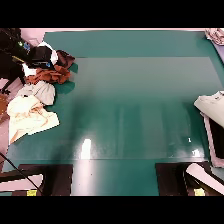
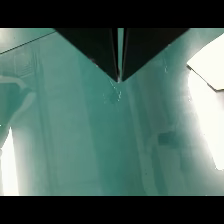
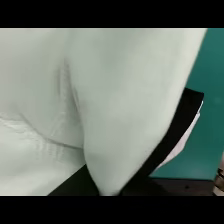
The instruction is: Fold the shirts.
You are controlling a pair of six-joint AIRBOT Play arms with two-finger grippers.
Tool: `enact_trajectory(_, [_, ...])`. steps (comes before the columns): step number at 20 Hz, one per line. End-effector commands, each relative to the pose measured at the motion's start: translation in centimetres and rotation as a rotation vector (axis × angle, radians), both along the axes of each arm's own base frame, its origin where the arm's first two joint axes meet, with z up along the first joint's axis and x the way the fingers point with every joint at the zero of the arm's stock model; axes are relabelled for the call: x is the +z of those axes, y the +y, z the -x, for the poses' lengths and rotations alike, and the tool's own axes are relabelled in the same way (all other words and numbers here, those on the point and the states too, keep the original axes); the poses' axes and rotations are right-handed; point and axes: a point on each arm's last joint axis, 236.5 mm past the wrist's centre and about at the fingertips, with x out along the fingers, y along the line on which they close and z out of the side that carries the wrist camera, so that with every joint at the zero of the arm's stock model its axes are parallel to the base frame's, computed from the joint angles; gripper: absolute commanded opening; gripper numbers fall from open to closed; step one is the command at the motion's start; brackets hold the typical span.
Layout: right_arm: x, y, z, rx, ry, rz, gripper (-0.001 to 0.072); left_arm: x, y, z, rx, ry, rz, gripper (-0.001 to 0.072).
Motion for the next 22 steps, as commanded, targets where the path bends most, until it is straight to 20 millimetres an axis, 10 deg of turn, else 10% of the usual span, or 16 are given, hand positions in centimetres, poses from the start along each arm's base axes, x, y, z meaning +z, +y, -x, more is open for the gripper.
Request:
enact_trajectory(1, [-2.8,1.3,3.4,0.044,0.181,-0.085,0.0344,0.0,0.0,0.0,-0.002,-0.001,-0.001,0.0059])
enact_trajectory(3, [-1.1,0.8,4.5,0.074,0.260,-0.096,0.0698,0.0,0.0,-0.1,-0.012,-0.008,-0.004,0.0059])
enact_trajectory(6, [5.7,-2.6,3.1,0.112,0.226,0.048,0.0696,0.1,0.0,-0.3,-0.031,-0.026,-0.011,0.0059])
enact_trajectory(9, [17.1,-5.6,-6.4,0.309,-0.179,0.412,0.0693,1.4,-0.3,-1.4,-0.027,-0.108,0.004,0.0060])
enact_trajectory(11, [24.3,-2.0,-14.4,0.524,-0.571,0.540,0.0692,4.7,-0.4,-2.4,0.001,-0.252,0.039,0.0060])
enact_trajectory(14, [29.5,12.6,-22.6,1.064,-0.982,0.495,0.0641,8.0,0.6,0.2,0.002,-0.401,0.021,0.0059])
enact_trajectory(18, [22.0,29.8,-21.9,1.564,-1.103,0.167,0.0574,5.3,4.0,6.1,0.175,-0.605,0.051,0.0059])
enact_trajectory(22, [8.6,39.2,-16.3,1.791,-1.031,-0.109,0.0464,-3.3,5.8,12.0,0.325,-0.692,0.170,0.0059])
